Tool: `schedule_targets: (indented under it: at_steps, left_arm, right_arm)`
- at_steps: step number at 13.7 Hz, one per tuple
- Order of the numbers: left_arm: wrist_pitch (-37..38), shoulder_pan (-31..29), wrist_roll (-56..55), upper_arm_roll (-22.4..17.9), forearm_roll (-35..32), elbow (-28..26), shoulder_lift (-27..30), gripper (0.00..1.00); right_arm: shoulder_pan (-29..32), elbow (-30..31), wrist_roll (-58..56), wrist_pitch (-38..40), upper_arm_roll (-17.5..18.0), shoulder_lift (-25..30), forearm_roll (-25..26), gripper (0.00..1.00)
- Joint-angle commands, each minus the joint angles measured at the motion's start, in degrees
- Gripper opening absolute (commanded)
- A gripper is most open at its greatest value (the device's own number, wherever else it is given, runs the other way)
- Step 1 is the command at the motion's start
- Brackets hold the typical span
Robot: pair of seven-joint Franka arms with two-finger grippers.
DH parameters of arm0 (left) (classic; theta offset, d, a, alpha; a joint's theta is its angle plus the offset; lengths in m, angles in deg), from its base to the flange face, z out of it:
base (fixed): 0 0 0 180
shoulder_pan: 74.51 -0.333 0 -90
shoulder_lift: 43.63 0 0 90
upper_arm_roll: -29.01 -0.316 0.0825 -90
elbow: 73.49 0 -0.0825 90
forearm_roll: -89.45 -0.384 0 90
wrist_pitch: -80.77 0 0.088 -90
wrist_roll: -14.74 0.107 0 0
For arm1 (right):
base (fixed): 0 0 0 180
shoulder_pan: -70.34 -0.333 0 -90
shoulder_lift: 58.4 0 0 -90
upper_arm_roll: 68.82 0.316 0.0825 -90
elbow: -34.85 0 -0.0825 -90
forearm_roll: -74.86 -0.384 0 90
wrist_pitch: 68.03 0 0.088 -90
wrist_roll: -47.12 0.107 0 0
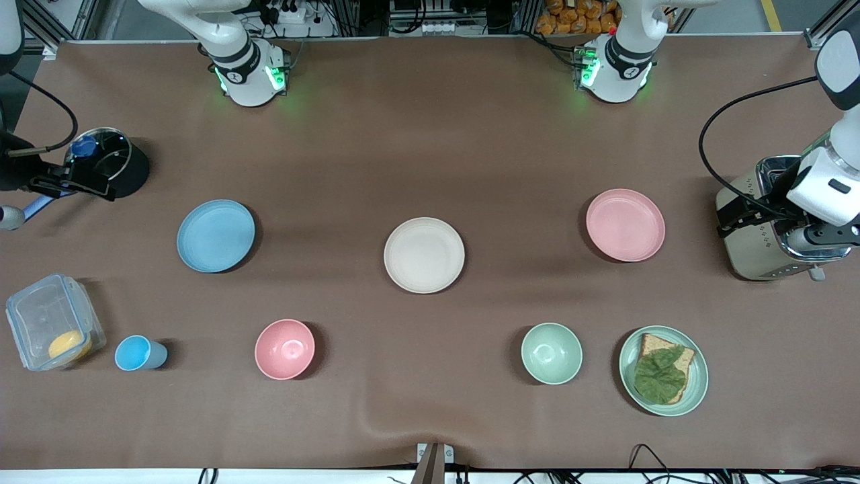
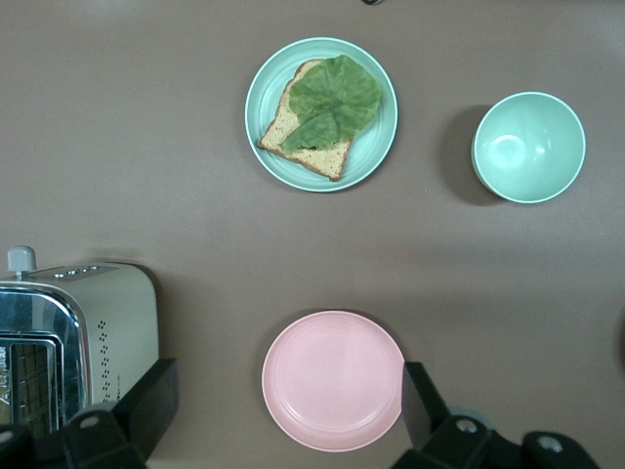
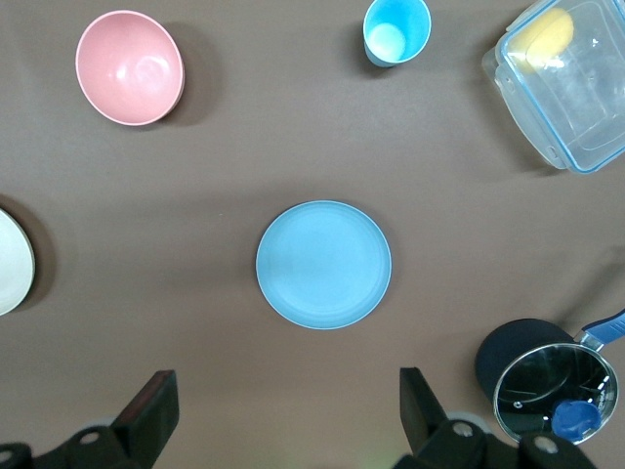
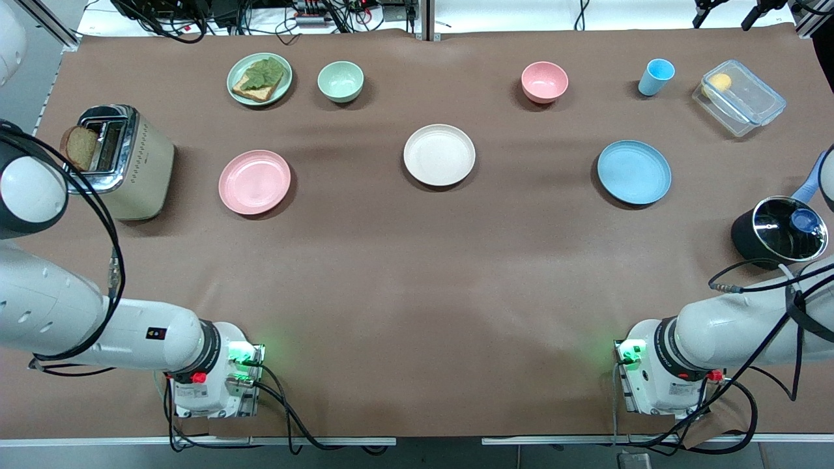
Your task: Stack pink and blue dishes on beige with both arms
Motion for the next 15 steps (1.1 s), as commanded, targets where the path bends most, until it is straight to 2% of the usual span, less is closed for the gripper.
schedule_targets:
  at_steps: [1,15]
  left_arm:
    - [1.6,0.0,1.4,-0.2,0.6,1.5,-0.5,1.0]
    - [2.6,-0.1,1.4,-0.2,0.7,1.6,-0.5,1.0]
  right_arm:
    - [0.0,-0.4,0.0,0.1,-0.1,-0.1,0.2,1.0]
    - [0.0,-0.4,0.0,0.1,-0.1,-0.1,0.2,1.0]
